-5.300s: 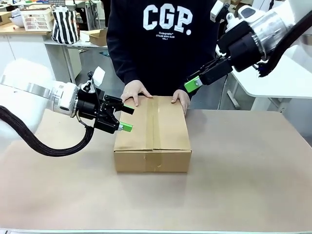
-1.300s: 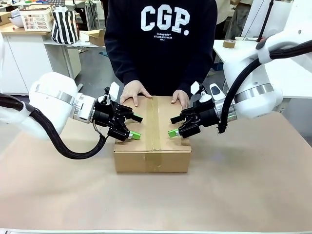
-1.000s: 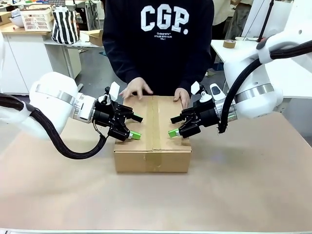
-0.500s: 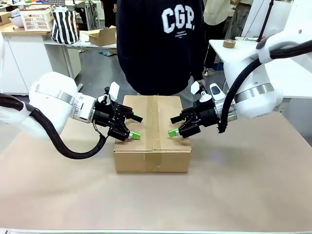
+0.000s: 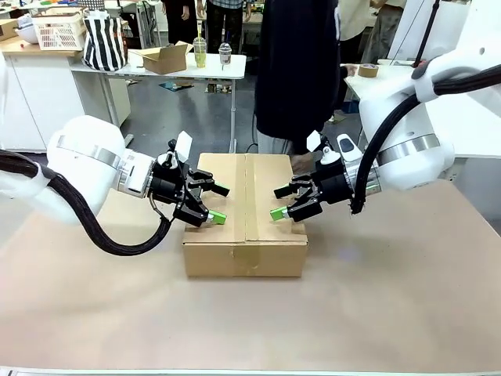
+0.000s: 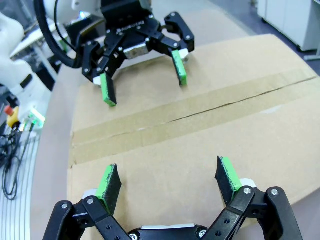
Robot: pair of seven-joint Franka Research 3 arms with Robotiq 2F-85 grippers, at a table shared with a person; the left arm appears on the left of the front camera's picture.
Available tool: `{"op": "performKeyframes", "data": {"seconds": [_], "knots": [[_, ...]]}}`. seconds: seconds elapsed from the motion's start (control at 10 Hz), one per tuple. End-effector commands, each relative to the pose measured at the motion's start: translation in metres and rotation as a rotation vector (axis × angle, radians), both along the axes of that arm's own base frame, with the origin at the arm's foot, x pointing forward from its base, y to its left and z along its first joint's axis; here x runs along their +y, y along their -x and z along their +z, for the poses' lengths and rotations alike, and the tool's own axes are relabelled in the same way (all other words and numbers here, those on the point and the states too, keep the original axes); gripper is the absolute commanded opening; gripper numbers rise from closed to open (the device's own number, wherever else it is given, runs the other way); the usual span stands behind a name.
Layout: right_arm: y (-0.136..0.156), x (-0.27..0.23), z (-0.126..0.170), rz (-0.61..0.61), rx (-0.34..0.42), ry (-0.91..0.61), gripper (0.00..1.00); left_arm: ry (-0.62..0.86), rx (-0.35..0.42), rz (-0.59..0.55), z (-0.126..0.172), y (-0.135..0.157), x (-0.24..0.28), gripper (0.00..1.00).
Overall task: Pack the gift set into the box.
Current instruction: Press and hold the closed box until the human finishes sealing it.
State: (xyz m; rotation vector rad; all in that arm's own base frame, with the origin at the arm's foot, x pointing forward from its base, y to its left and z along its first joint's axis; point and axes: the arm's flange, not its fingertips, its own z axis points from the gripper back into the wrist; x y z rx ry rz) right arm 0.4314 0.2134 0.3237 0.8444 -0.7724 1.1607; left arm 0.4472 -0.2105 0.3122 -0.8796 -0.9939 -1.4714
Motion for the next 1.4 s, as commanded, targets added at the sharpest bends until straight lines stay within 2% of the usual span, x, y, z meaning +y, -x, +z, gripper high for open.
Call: {"op": "performKeyframes", "data": {"seconds": [0.0, 1.3], "knots": [[0.0013, -0.0006, -0.0035, -0.002, 0.006, 0.005, 1.00, -0.002, 0.005, 0.000, -0.0026, 0.0005, 0.0004, 1.00], [0.0013, -0.0006, -0.0035, -0.002, 0.006, 0.005, 1.00, -0.002, 0.005, 0.000, -0.0026, 0.0005, 0.0004, 1.00]]}}
